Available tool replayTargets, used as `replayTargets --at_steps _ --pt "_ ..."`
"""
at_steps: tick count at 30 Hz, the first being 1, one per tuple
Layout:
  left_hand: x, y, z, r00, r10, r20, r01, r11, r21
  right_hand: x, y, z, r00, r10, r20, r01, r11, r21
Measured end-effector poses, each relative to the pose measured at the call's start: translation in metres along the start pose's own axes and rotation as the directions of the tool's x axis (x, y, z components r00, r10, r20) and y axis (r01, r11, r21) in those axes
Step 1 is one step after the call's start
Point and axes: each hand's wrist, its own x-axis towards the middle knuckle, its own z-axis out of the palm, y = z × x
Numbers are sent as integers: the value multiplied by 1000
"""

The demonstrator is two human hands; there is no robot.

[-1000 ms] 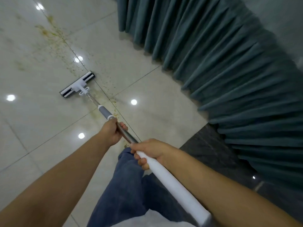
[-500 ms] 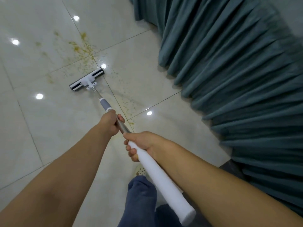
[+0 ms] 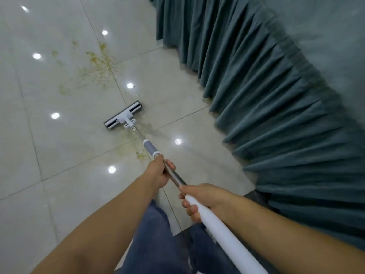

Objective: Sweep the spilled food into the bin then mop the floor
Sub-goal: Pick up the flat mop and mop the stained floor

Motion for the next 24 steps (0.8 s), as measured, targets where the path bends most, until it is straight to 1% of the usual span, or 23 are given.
replayTargets --at_steps 3,6,9,11,13,17,21,24 --pt "-43 -90 19 998 -54 13 54 998 -17 -43 65 -60 999 49 -9 -49 999 -16" --pt "-84 -174 40 989 -139 49 141 989 -46 -91 124 -119 996 72 -45 -75 994 -83" --pt "-122 -236 53 967 -238 96 244 968 -62 -139 168 -158 993 83 -80 -93 988 -120" --pt "-142 -259 58 953 -276 125 288 954 -84 -163 184 -171 992 88 -93 -104 978 -183" --pt "-152 -270 59 951 -277 134 291 951 -99 -175 188 -175 992 83 -93 -104 962 -251" --pt "-146 -257 58 963 -239 126 252 963 -100 -170 175 -167 993 86 -75 -104 953 -286" --pt "-131 -218 50 965 -218 143 229 971 -64 -153 145 -144 998 24 -56 -39 960 -278" --pt "-109 -175 38 974 -186 129 194 980 -50 -125 118 -115 999 -2 -32 -7 960 -281"
